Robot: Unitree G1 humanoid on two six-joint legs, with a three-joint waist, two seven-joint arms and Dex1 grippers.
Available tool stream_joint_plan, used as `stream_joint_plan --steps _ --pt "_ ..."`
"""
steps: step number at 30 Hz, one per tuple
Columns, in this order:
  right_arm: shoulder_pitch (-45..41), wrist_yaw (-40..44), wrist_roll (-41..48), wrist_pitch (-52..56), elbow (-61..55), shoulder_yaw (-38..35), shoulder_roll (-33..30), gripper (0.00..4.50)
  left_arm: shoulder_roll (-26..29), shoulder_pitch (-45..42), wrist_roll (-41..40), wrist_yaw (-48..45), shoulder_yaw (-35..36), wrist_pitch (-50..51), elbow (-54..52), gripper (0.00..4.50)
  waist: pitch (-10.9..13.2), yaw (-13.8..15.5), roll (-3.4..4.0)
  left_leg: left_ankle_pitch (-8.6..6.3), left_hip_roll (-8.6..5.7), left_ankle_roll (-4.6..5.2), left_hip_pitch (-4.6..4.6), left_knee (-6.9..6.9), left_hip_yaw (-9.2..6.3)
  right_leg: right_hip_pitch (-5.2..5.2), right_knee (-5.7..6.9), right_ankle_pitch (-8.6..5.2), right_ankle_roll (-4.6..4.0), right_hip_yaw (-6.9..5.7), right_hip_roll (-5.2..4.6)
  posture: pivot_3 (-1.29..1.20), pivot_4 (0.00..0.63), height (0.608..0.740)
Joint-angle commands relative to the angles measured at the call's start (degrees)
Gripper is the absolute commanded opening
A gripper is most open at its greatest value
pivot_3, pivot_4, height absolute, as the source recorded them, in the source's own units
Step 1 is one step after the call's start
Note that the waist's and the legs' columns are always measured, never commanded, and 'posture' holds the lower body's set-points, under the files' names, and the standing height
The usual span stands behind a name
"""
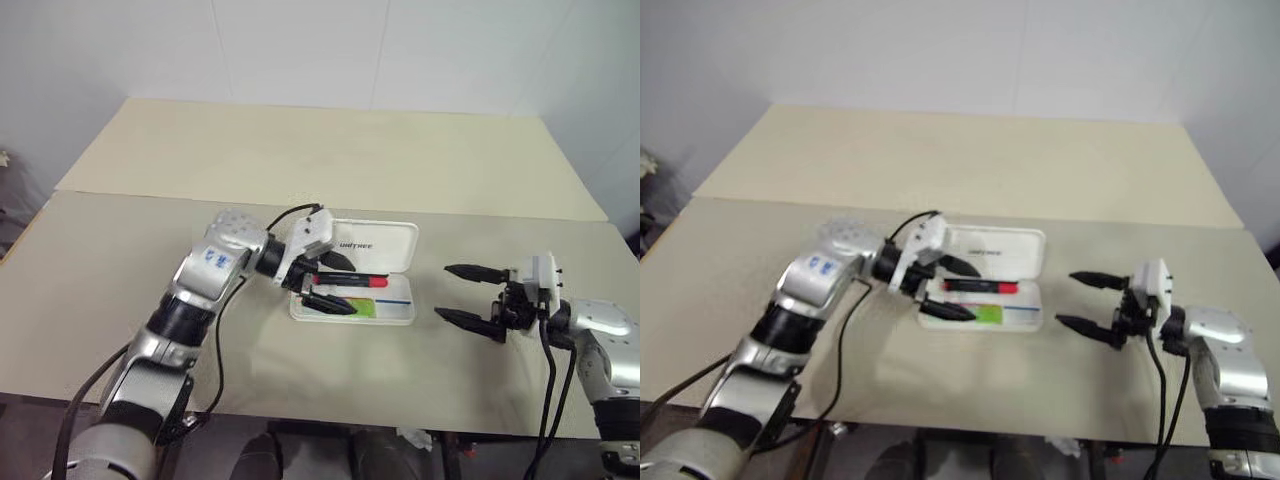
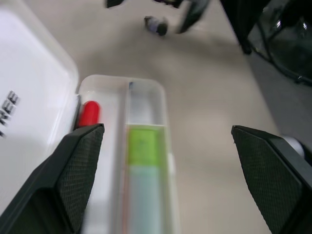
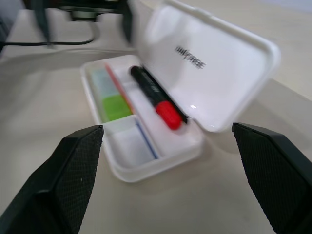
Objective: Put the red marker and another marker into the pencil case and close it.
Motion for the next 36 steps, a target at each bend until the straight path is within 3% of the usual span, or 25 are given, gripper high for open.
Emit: stream_joint_plan --steps 1,5,11,19,25,36 --pt "1.26 -9.31 -0.47 0.79 -3.50 -6.48 -0.83 4.50 1.03 6.29 -7.96 2.88 7.91 -0.06 -13.55 4.45 0.00 0.01 0.00 0.00 0.03 0.00 0.01 0.00 0.00 0.01 0.00 0.00 0.00 0.01 -0.03 0.00 0.150 0.740" --pt "4.45 -19.24 -0.90 4.20 -9.15 -9.82 0.52 4.50 2.06 9.69 -12.30 4.56 12.45 -1.80 -16.48 4.45 0.00 0.27 0.00 0.04 -0.06 0.01 0.05 0.02 -0.08 0.06 0.06 0.01 0.00 -0.05 -0.01 0.00 0.150 0.740" --pt "10.74 -26.63 1.95 8.53 -17.56 -13.90 2.25 4.50 5.15 13.11 -16.50 4.39 15.85 -4.75 -16.81 4.45 0.00 0.00 0.00 0.05 -0.08 0.01 0.08 -0.03 -0.05 0.10 0.02 0.01 0.01 -0.01 0.03 0.00 0.150 0.740" --pt "23.03 -26.30 1.74 13.05 -24.83 -18.16 -0.84 4.50 9.89 16.85 -16.65 3.31 16.72 -10.77 -11.82 4.45 -0.01 0.01 0.01 0.03 -0.07 0.01 0.08 -0.16 0.00 0.08 -0.13 -0.01 -0.02 0.01 0.03 0.00 0.150 0.740" --pt "26.99 -31.22 -1.31 14.86 -28.42 -17.25 0.42 4.50 8.63 17.94 -19.57 2.32 17.71 -14.42 -9.15 4.45 -0.02 -0.02 -0.02 0.03 -0.06 0.02 0.08 -0.15 0.02 0.09 -0.16 0.00 -0.02 0.04 0.04 0.00 0.150 0.740" --pt "31.62 -39.39 -5.04 19.18 -30.43 -13.96 6.55 4.50 12.07 23.07 -26.65 -4.98 21.65 -15.79 -8.89 4.45 -0.03 -0.05 -0.01 0.03 -0.04 0.02 0.09 -0.43 0.03 -0.01 -0.23 -0.07 -0.14 0.04 0.03 0.00 0.150 0.740"
